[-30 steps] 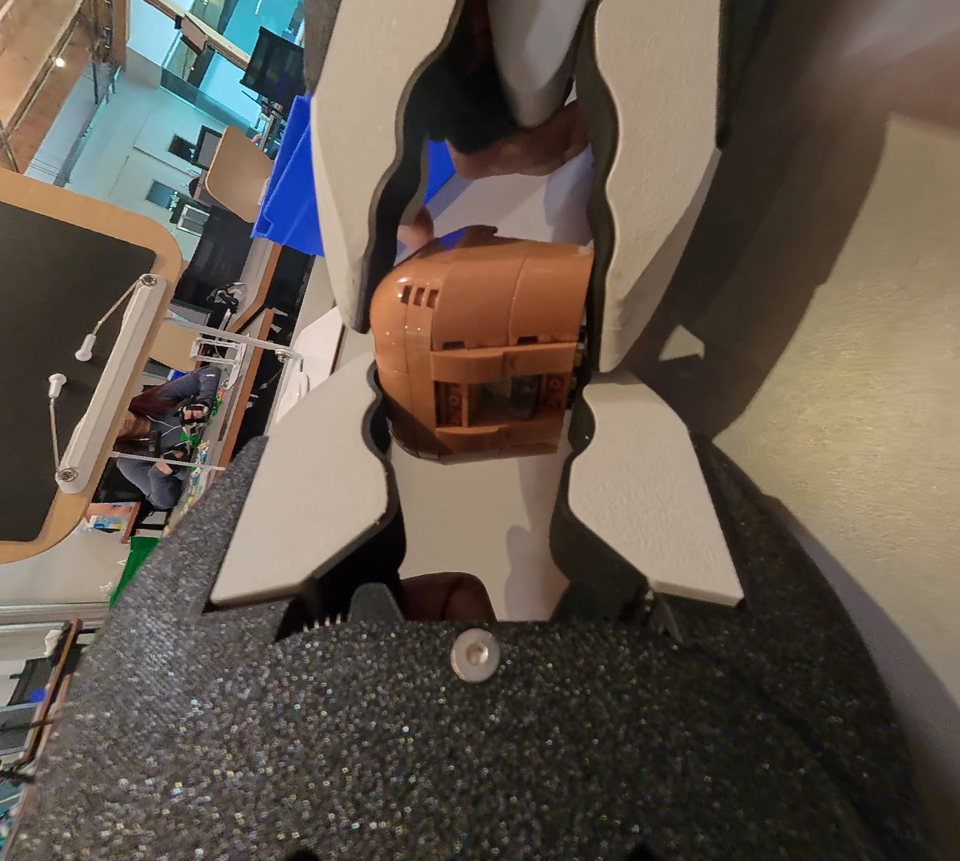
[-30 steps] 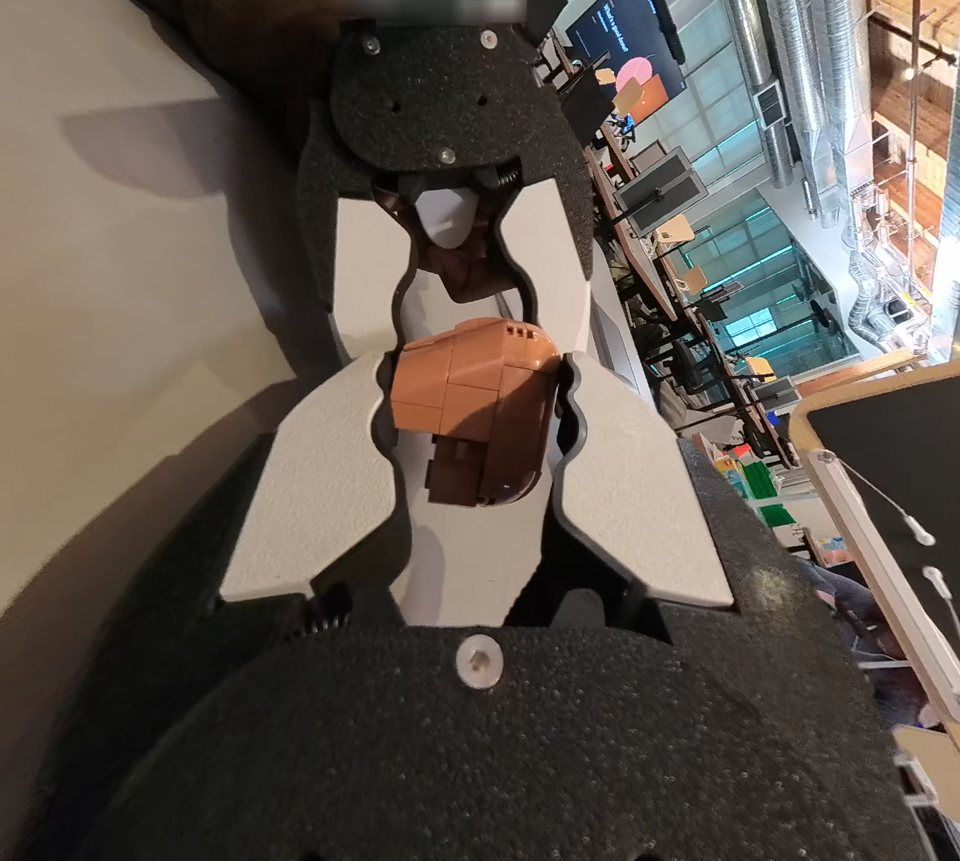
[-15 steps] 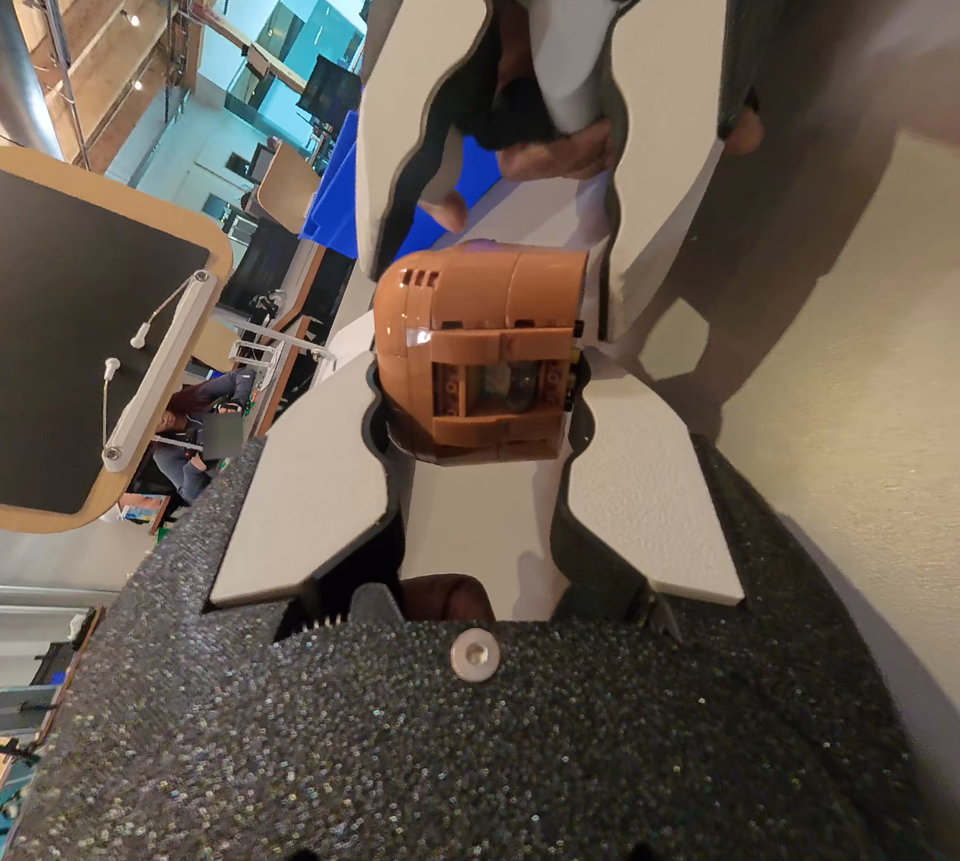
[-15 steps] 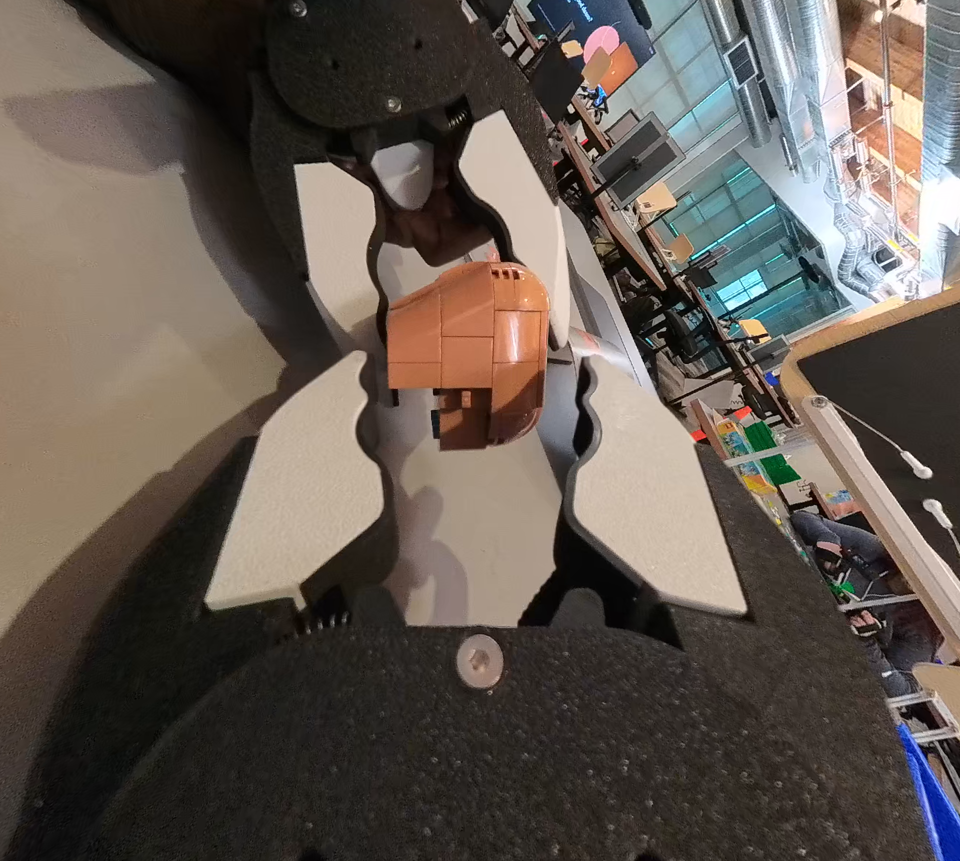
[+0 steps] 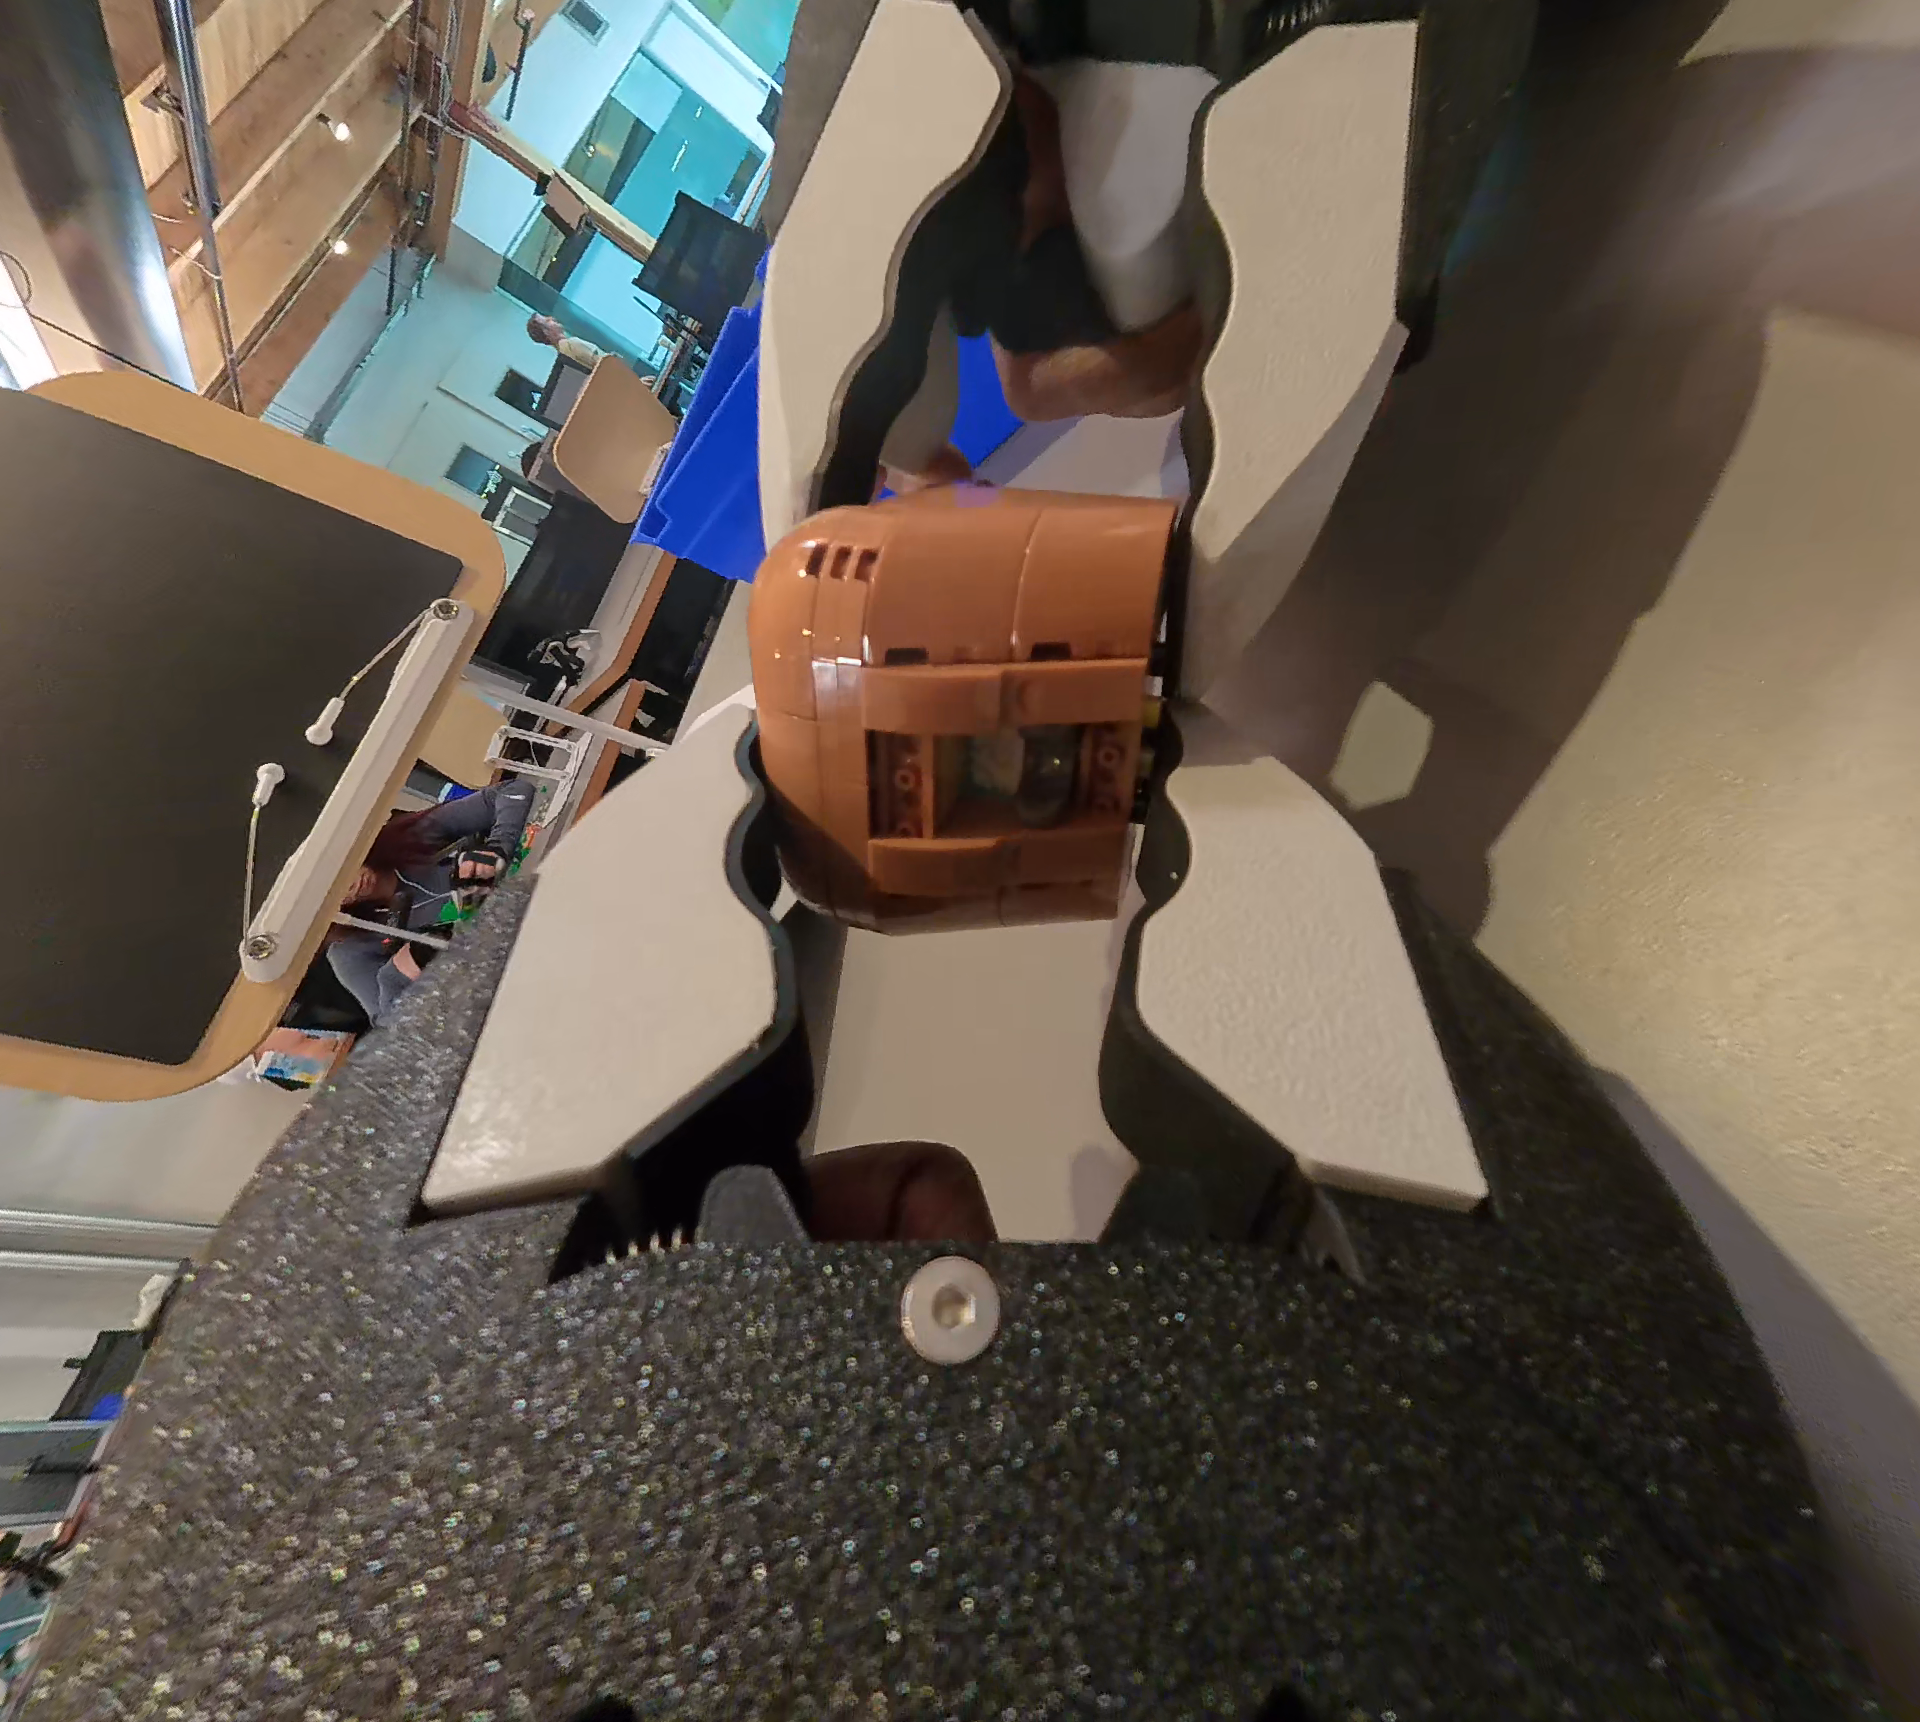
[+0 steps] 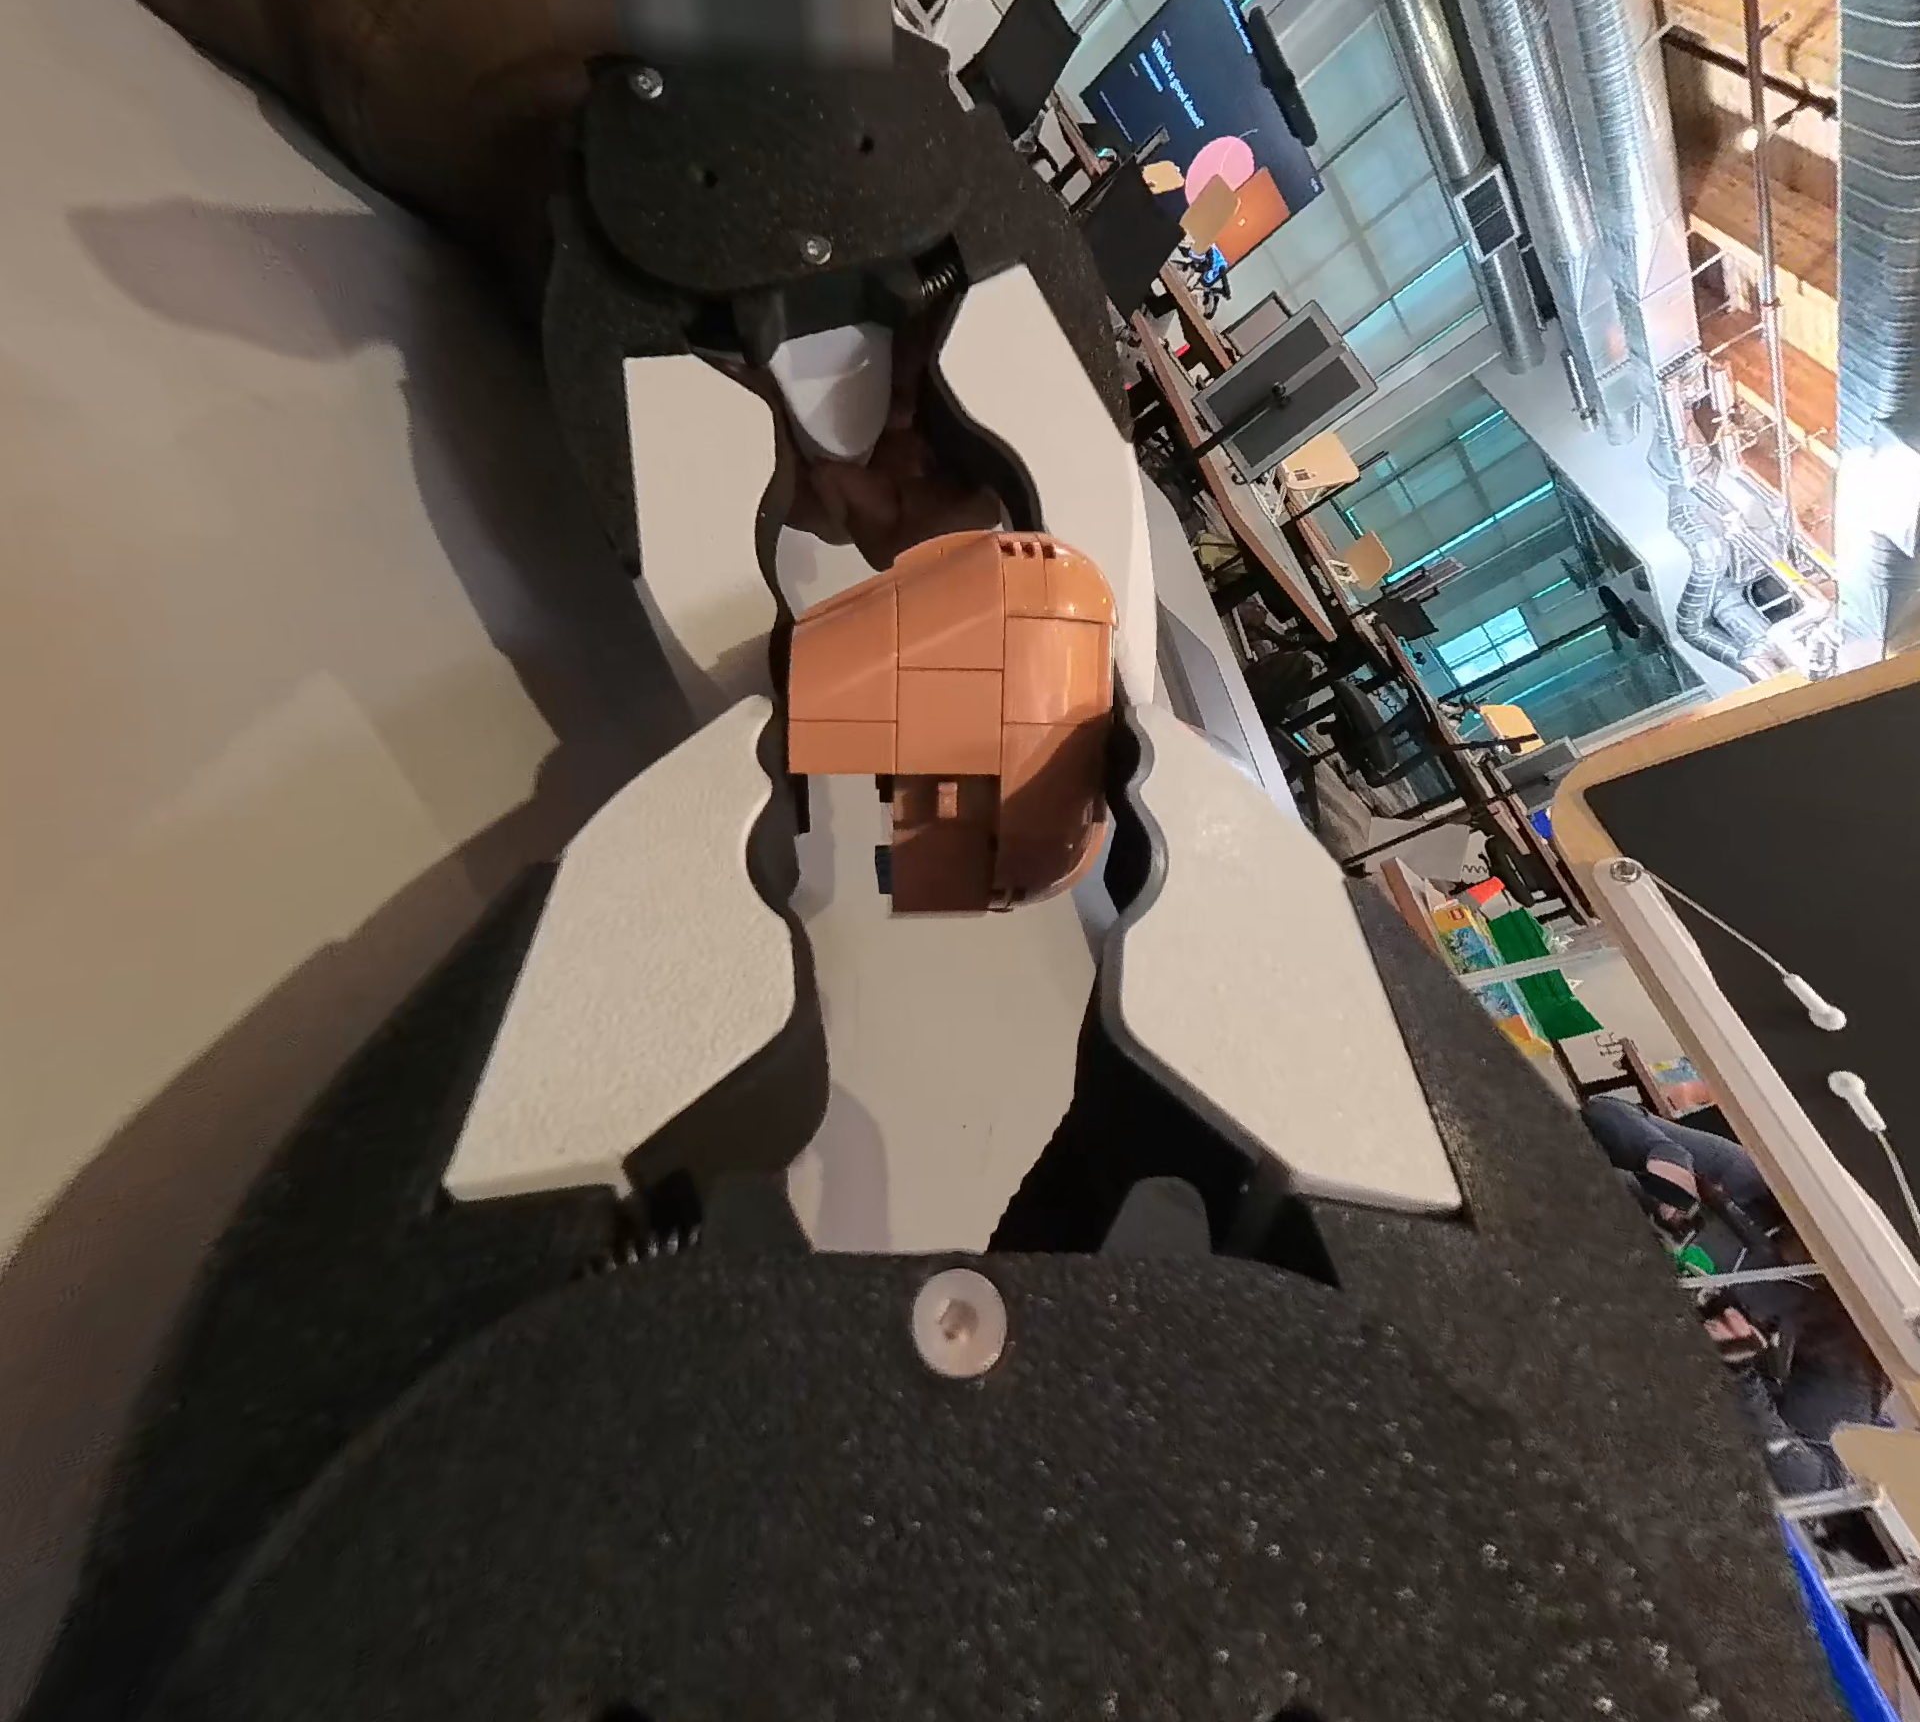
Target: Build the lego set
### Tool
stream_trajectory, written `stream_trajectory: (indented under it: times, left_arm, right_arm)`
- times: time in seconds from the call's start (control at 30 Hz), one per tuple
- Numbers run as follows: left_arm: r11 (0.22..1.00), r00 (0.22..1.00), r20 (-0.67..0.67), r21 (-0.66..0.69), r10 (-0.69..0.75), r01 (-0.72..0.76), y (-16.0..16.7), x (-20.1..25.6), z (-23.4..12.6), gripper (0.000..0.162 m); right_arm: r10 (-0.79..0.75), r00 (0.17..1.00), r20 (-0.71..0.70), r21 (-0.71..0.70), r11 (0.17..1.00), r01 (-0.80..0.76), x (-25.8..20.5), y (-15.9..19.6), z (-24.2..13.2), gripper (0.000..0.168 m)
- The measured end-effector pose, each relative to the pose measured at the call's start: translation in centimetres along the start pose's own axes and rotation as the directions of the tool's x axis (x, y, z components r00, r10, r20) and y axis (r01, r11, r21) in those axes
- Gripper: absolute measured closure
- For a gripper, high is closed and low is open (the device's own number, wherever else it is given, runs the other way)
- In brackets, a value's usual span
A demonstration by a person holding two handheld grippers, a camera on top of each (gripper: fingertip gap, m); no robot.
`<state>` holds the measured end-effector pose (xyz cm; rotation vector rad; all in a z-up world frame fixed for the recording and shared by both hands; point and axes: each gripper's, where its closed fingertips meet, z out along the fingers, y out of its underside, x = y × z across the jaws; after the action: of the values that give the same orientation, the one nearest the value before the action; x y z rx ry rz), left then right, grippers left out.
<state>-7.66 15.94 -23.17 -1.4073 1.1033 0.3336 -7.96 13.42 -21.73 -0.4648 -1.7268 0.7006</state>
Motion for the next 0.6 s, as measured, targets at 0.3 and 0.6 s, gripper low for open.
stream_trajectory:
  times: [0.3,0.6]
  left_arm:
    - [0.993,0.993,0.106,-0.11,0.049,-0.037,1.6,-1.2,0.6,0.093]
    - [0.973,0.991,0.067,-0.211,0.114,-0.098,3.0,-0.6,0.8,0.093]
  right_arm:
    - [0.041,0.997,-0.064,-0.034,0.998,-0.043,1.1,0.8,0.2,0.108]
    - [-0.049,0.998,-0.028,-0.115,0.992,0.045,0.2,1.8,0.8,0.094]
